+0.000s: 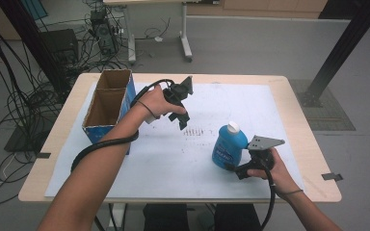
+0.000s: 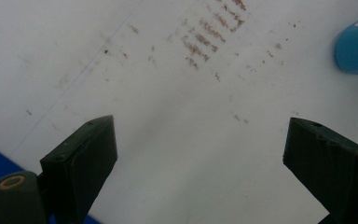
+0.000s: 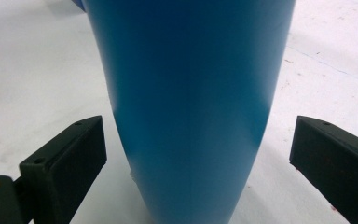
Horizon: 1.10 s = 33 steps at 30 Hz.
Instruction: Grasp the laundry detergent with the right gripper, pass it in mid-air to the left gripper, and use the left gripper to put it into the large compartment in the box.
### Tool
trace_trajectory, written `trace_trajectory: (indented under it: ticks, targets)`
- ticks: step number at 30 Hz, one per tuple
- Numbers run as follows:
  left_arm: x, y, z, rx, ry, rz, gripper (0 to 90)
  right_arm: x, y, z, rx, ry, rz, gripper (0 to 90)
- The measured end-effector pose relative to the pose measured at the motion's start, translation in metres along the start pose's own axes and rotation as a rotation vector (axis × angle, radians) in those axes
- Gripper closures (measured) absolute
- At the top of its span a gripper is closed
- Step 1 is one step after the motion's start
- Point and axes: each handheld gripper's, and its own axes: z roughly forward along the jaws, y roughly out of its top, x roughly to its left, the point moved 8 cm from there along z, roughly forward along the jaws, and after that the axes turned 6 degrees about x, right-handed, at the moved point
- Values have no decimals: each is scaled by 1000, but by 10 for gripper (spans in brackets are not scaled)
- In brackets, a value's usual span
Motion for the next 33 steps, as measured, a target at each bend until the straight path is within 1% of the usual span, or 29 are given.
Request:
trace_trajectory:
  ticks: [19,28,33]
  targets:
    - [-2,2,-5,-10,0,2,102,-2,2,-2,1,2,-3,34]
    - [1,4,-8,-13,3,-5,102,-1,3,-2,1,9,-1,34]
    - [0,5,-9,-15,0,-1,101,-1,3,-2,2,10,2,33]
